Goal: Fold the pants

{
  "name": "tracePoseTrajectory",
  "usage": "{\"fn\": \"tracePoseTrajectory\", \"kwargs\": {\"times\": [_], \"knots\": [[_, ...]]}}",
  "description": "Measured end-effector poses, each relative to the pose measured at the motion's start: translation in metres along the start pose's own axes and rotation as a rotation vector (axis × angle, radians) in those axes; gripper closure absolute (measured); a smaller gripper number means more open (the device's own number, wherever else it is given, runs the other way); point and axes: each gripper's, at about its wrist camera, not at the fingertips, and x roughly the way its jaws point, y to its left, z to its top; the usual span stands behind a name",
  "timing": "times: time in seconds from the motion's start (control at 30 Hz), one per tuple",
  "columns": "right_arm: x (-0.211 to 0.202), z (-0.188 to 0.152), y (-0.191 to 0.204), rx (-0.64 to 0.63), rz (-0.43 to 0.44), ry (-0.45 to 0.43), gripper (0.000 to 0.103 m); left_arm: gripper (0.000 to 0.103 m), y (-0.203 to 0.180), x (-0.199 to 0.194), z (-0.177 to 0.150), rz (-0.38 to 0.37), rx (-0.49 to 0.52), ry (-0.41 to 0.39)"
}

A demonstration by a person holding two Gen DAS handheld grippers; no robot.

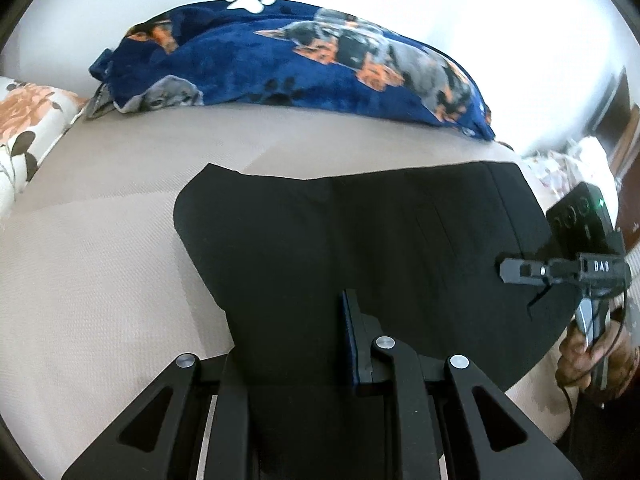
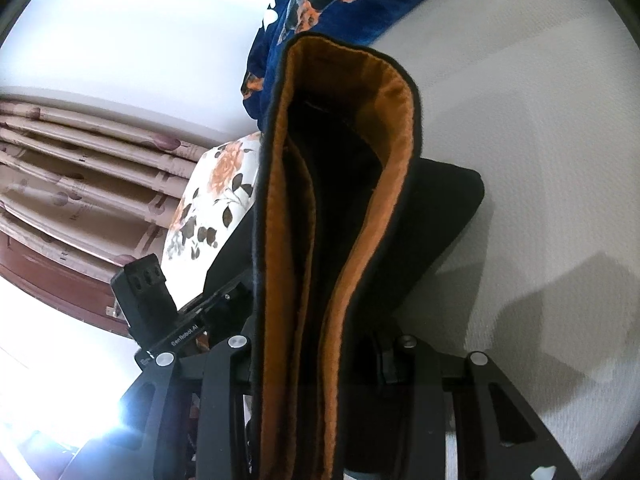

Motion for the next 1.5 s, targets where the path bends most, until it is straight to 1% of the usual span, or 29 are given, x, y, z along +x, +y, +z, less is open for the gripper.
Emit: {"fn": "tracePoseTrajectory", "kwargs": {"times": [0.17,0.37,0.57,0.67,0.7,0.87,1.0,1.2,1.33,1.5], "knots": [[0.023,0.017,0.008,-0.047,-0.025,-0.018,0.068,0.084,0.022,0.012,0.018,0.008,-0.046,-0.03],[0.038,0.035,0.001,-0.051,-0.034,-0.044,0.068,0.084,0.039,0.026,0.035,0.043,-0.05,-0.068],[0.046,0.053,0.012,-0.122,-0.103,-0.046,0.069,0.084,0.053,0.045,0.058,0.095,-0.028,-0.105],[0.052,0.067,0.013,-0.14,-0.128,-0.055,0.069,0.083,0.061,0.054,0.068,0.105,-0.034,-0.119],[0.058,0.076,0.015,-0.14,-0.133,-0.058,0.069,0.082,0.063,0.057,0.071,0.112,-0.032,-0.123],[0.065,0.092,0.015,-0.157,-0.185,-0.086,0.069,0.081,0.07,0.071,0.089,0.131,-0.023,-0.139],[0.069,0.106,0.013,-0.155,-0.245,-0.1,0.069,0.077,0.076,0.086,0.1,0.132,-0.023,-0.133],[0.072,0.119,0.009,-0.141,-0.305,-0.129,0.07,0.071,0.084,0.103,0.112,0.117,-0.049,-0.12],[0.074,0.122,0.009,-0.142,-0.327,-0.147,0.07,0.065,0.088,0.106,0.114,0.12,-0.074,-0.113],[0.078,0.12,0.018,-0.186,-0.394,-0.165,0.07,0.064,0.09,0.106,0.113,0.123,-0.086,-0.116]]}}
